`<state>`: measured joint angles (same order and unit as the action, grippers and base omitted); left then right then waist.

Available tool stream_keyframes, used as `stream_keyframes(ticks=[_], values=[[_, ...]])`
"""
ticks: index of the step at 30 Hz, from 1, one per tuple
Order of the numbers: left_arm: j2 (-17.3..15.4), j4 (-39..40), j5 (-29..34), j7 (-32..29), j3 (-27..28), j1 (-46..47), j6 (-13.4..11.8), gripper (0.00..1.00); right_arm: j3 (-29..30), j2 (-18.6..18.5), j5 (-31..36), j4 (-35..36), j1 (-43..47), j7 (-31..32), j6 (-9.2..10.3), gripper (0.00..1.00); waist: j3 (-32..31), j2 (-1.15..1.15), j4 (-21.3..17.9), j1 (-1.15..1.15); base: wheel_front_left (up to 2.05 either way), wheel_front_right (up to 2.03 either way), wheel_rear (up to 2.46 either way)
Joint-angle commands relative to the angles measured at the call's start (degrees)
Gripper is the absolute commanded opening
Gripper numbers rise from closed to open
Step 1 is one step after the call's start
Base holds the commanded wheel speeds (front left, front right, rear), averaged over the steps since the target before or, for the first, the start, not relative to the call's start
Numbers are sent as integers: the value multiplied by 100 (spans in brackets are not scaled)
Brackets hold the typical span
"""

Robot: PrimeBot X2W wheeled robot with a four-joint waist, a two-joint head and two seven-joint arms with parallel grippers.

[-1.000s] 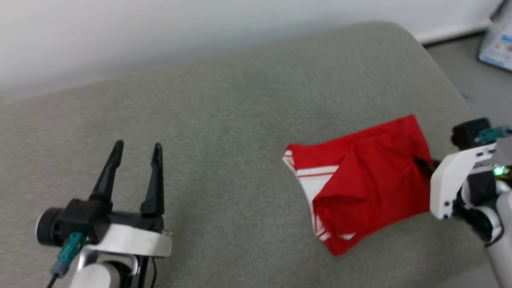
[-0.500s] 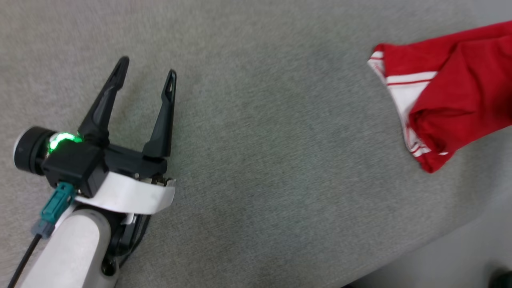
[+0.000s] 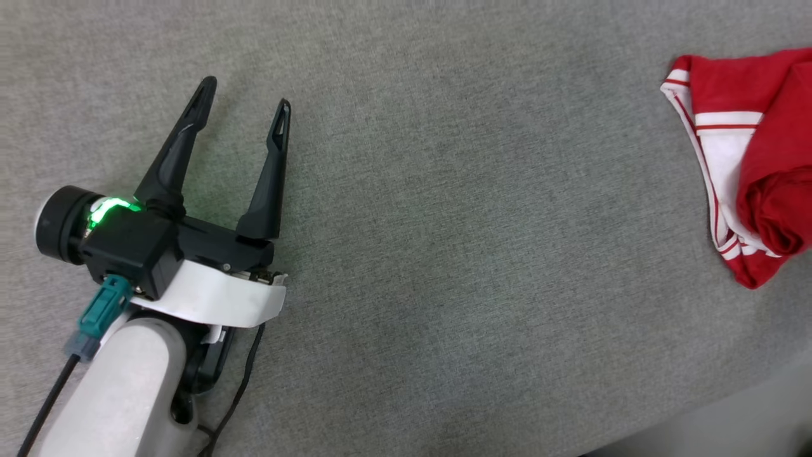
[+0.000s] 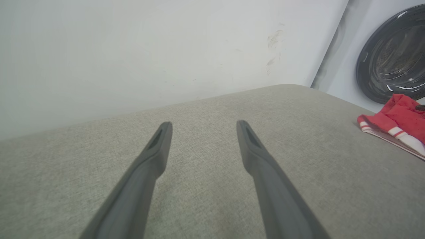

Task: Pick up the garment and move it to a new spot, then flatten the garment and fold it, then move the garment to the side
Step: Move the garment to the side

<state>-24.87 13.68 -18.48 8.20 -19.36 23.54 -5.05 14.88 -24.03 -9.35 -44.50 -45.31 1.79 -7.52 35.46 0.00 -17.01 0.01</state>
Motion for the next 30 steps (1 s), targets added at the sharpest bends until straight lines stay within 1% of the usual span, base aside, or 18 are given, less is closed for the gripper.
stream_keyframes(ticks=[1, 3, 6, 12, 18, 25, 30], values=[[27, -17, -26, 39, -14, -9, -6, 100, 60, -67, 67, -18, -59, -86, 6, 100, -106, 0, 33, -1, 0, 0, 0], [81, -110, -43, 116, -43, -91, -16, 100, 125, -18, 216, 29, -32, -266, 5, 100, -280, 0, 69, -1, 0, 0, 0], [164, -258, -93, 256, -86, -191, -26, 100, 60, 58, 256, 245, 186, -472, 5, 100, -601, 0, 146, -1, 0, 0, 0], [346, -540, -269, 485, -10, -622, -168, 100, -239, 280, 122, 1050, 827, -741, 5, 100, -1328, 0, 270, -1, 0, 0, 0], [494, -729, -397, 608, 85, -1126, -329, 100, -640, 566, -16, 2062, 1723, -686, 5, 100, -1954, 0, 490, -1, 0, 0, 0], [605, -966, -491, 672, 190, -1625, -397, 100, -1239, 940, -185, 3249, 2637, -642, 5, 100, -2545, 0, 911, -1, 0, 0, 0], [625, -1105, -509, 693, 324, -1898, -453, 100, -1588, 1131, -270, 3801, 3135, -495, 5, 100, -2870, 0, 1205, -1, 0, 0, 0]])
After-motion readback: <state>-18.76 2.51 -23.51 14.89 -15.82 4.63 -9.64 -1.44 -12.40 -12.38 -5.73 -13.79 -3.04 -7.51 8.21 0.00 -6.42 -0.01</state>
